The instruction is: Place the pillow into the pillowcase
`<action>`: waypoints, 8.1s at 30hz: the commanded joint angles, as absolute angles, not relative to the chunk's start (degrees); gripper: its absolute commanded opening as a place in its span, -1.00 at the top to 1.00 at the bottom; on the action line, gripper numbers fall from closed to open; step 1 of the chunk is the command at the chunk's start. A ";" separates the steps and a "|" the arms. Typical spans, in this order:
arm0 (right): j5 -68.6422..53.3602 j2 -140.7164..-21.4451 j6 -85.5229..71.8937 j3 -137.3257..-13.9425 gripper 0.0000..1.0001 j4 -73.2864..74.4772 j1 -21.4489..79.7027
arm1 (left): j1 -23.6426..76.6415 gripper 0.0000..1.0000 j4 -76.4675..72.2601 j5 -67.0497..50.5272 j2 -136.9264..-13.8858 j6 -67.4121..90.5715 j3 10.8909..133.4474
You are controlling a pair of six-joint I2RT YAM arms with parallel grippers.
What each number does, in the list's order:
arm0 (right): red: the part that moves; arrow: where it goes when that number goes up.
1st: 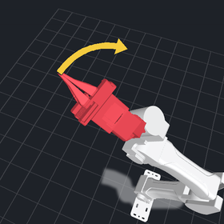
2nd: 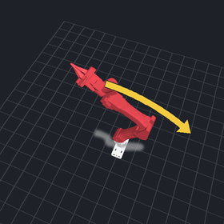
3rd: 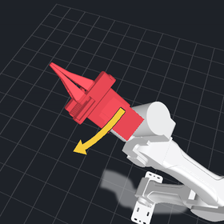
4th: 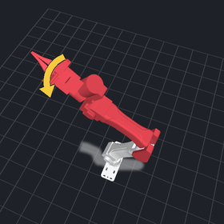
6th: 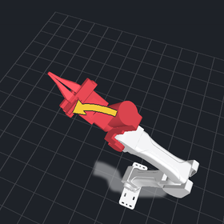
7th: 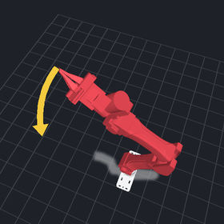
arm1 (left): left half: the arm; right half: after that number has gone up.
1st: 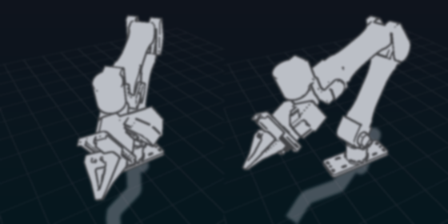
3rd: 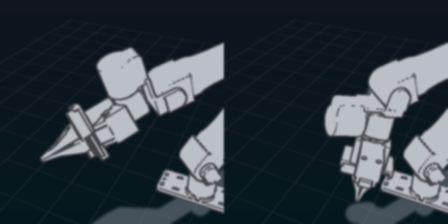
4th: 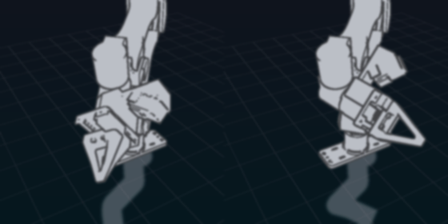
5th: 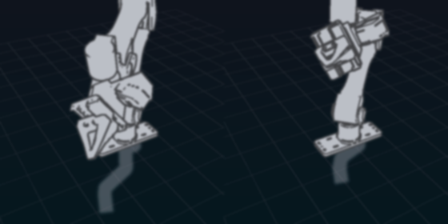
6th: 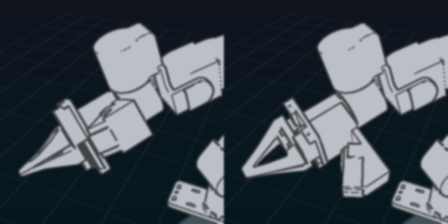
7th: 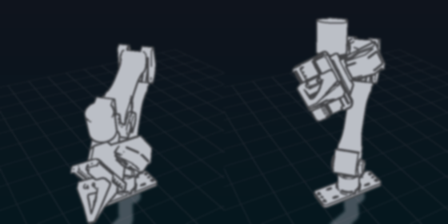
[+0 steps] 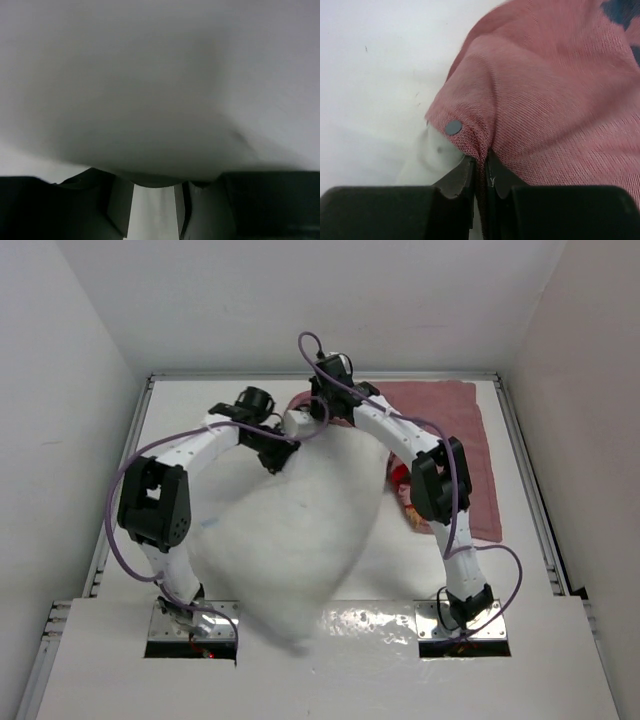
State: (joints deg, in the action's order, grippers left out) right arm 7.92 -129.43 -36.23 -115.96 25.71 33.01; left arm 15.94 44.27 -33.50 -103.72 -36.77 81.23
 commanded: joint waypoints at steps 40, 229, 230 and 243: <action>24.78 -102.12 -33.12 -79.02 -0.93 30.50 46.32 | 10.63 0.49 18.30 -39.28 -118.12 -15.30 88.95; 44.38 -122.96 2.81 -94.13 -0.98 16.43 54.32 | -5.27 -0.53 42.46 -43.43 -105.47 -31.65 83.59; 44.38 -122.87 2.29 -93.87 -0.98 16.26 54.32 | -5.27 -0.60 40.54 -42.72 -105.47 -28.60 82.89; 29.46 -119.62 -8.60 -88.07 0.39 8.53 49.41 | -2.81 1.00 25.14 -44.73 -113.03 -16.61 85.52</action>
State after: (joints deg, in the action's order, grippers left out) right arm 36.99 -120.92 -1.98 -88.90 10.79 52.86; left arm -3.27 30.04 -42.72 -114.56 -18.76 84.93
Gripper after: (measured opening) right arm 0.389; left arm 0.042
